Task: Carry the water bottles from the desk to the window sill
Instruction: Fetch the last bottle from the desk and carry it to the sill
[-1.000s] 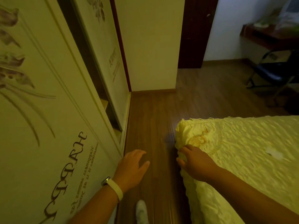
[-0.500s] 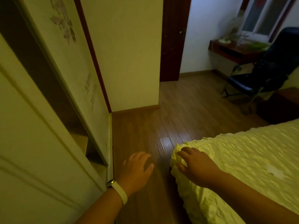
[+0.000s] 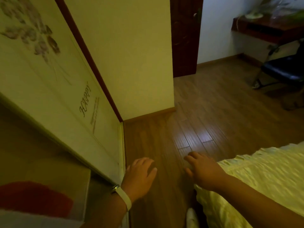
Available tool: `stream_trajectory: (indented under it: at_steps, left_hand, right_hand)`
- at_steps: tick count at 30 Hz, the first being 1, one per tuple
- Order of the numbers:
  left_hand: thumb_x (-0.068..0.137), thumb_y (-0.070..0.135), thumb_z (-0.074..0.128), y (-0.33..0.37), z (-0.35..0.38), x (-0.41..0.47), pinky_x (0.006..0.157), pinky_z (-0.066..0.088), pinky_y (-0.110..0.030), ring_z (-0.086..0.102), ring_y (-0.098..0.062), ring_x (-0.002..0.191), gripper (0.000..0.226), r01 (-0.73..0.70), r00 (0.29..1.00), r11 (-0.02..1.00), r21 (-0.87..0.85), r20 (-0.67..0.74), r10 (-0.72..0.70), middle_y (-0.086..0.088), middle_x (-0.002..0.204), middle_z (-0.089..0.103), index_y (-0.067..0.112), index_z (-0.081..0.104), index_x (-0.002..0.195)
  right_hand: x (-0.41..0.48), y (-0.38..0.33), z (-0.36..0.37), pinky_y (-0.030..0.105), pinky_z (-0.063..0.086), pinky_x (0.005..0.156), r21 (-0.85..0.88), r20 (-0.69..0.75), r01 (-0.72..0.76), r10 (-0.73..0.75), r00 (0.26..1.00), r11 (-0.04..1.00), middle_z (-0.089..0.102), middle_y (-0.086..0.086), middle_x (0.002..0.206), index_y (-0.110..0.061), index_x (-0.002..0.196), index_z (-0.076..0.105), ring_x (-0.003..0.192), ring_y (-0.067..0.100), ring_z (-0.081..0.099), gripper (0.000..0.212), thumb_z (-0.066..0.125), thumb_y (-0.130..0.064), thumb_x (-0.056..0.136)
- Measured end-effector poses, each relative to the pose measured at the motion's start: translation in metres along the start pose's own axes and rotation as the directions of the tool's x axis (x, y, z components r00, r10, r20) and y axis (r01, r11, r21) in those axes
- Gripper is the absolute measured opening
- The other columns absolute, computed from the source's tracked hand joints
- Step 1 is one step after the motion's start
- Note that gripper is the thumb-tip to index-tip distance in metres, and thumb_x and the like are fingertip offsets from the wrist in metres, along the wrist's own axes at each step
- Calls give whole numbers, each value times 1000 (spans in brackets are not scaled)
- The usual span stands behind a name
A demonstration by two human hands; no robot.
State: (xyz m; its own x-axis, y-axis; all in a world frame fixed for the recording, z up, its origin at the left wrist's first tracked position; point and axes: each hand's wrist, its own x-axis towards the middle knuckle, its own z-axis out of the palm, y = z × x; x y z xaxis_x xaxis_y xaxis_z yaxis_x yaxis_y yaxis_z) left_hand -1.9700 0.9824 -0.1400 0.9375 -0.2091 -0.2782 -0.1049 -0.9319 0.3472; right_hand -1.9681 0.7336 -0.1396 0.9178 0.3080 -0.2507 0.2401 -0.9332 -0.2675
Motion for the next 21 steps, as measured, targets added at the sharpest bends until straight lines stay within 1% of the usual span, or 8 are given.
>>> stream_trajectory:
  at_steps: [6,9,11,14,18,21]
  left_hand:
    - [103,46,36,23,-52,112,117,28,-38,32,-11,142,44,-38,997,997,61,-64,42,10,151,41,31,44,143]
    - [101,49,32,29,-71,151,116,30,-40,34,-12,141,47,-57,995,996,61,-73,61,10,151,41,31,44,142]
    - [102,48,33,32,-86,178,117,29,-41,32,-11,142,45,-64,995,996,66,-69,69,10,153,39,32,42,144]
    - [103,45,35,29,-102,219,119,26,-38,29,-11,144,44,-78,994,995,58,-71,82,10,154,37,32,41,145]
    - [103,47,34,16,-114,280,118,23,-37,29,-11,144,45,-122,991,992,32,-49,123,10,154,37,32,41,145]
    - [103,47,34,-2,-120,336,116,26,-37,31,-11,142,43,-159,987,987,14,-14,159,11,152,39,32,42,143]
  right_hand:
    - [93,48,-70,36,30,112,-13,-40,47,-48,998,999,34,-1,154,-26,146,37,138,18,36,53,34,-51,100]
    - [127,65,-96,35,30,111,-2,-67,19,-19,998,1000,35,-3,154,-27,147,36,138,17,35,54,34,-52,100]
    - [147,71,-111,35,30,111,6,-68,7,-6,998,1000,35,-4,154,-28,147,36,138,16,35,53,35,-53,100]
    - [181,81,-126,36,31,113,4,-71,-29,29,997,1000,35,-4,154,-28,147,37,139,17,35,53,35,-53,100]
    - [233,88,-135,36,32,113,13,-62,-88,88,994,996,36,-5,154,-29,147,36,139,16,36,53,36,-53,99]
    - [277,92,-140,35,34,112,18,-59,-134,135,989,991,38,-6,152,-29,146,37,136,15,38,54,35,-55,99]
